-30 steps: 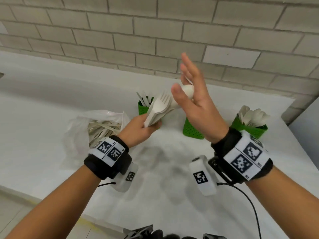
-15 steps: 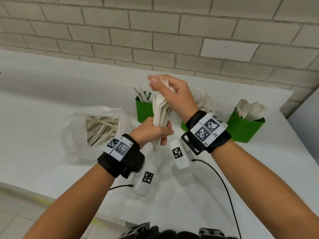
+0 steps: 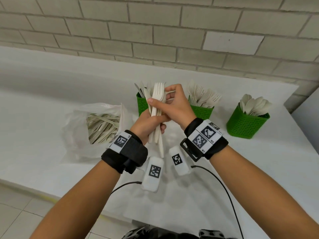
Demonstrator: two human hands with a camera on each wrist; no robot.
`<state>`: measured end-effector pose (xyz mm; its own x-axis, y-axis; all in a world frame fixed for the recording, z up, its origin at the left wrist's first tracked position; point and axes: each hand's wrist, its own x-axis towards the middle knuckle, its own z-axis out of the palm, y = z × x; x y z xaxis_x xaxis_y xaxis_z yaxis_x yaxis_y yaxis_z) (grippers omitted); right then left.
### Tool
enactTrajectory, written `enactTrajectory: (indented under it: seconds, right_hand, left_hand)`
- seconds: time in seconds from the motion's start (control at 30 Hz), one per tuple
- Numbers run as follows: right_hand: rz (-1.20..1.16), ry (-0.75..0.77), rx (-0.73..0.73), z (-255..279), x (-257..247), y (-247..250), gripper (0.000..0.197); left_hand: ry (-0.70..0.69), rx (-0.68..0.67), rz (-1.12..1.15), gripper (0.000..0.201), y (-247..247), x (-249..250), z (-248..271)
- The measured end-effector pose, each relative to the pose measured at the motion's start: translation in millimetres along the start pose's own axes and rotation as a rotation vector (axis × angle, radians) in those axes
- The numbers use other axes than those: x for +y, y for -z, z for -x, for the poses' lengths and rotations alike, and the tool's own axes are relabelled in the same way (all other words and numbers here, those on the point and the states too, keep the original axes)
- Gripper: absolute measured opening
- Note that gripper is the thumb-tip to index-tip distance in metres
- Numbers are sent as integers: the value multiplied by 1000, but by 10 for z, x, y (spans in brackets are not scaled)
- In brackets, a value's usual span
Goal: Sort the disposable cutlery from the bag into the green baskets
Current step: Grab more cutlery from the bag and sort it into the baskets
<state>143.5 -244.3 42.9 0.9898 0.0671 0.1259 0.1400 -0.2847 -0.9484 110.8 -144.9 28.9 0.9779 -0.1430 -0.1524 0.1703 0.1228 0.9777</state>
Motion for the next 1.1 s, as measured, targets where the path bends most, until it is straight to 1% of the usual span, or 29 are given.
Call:
enactTrajectory:
  seconds: [0.07,0.1,0.13,0.17,0.23,0.3,0.4,0.43,0.5,0.53,0.6,0.67,0.73,0.8,0.9,0.93,0.97,1.03,1.07,1.1]
  right_hand:
    - [-66,-16,62,-14,21,-9,37]
    - [-124,-45,71,-20,33,-11,32]
    - [-199,-79,67,-23,37,-16,29]
    - [-273,-114,54,-29,39,-26,27]
    - [-361,-169,39,-41,23,-46,25]
    - [-387,-193,38,-58,9,-70,25]
    - [-314,-175,62,-103,12,-107,22]
    - [-287,-176,79,-120,13,-115,20]
    - [-258,-192,106,-139,-2,-131,17]
    - [-233,-195,102,-139,-17,-139,18]
    - [-152,-203,83,-128,-45,-163,28]
    - [-102,-200,89,-142,-39,-193,31]
    - [-122,-216,102,-171,-31,-204,22]
    - [-199,-240,100,-172,-35,-161,14]
    - [-323,-287,3,-106,-33,-132,22]
    - [-309,-290,-2,-80,-29,-164,24]
    - [-234,-273,27,-76,1,-211,25]
    - [-2,-182,122,-86,60,-313,27]
    - [70,-144,151,-86,74,-344,27]
    - [91,-114,169,-81,76,-355,28]
  left_hand:
    - [-26,-63,31,16,42,-2,-5]
    - [-25,-100,55,13,71,-2,-16]
    - [-20,-134,84,9,105,-1,-26]
    - [-16,-153,113,12,137,-7,-37]
    - [-12,-143,142,26,186,-38,-84]
    - [-38,-119,141,26,208,-69,-133]
    - [-81,-133,101,15,231,-102,-194]
    - [-92,-139,95,15,241,-112,-208]
    - [-94,-115,75,23,256,-131,-234]
    - [-98,-85,59,29,260,-145,-248]
    - [-119,-23,29,38,278,-182,-270]
    - [-135,-15,31,41,297,-176,-267]
    - [-133,-63,120,36,315,-140,-250]
    - [-125,-125,200,31,335,-88,-226]
    - [-156,-163,211,20,329,-77,-200]
    - [-151,-160,215,20,313,-78,-199]
    - [-131,-138,218,21,295,-91,-214]
    - [-59,-77,239,25,258,-91,-238]
    - [-25,-52,254,25,240,-85,-248]
    - [-2,-41,265,24,226,-84,-256]
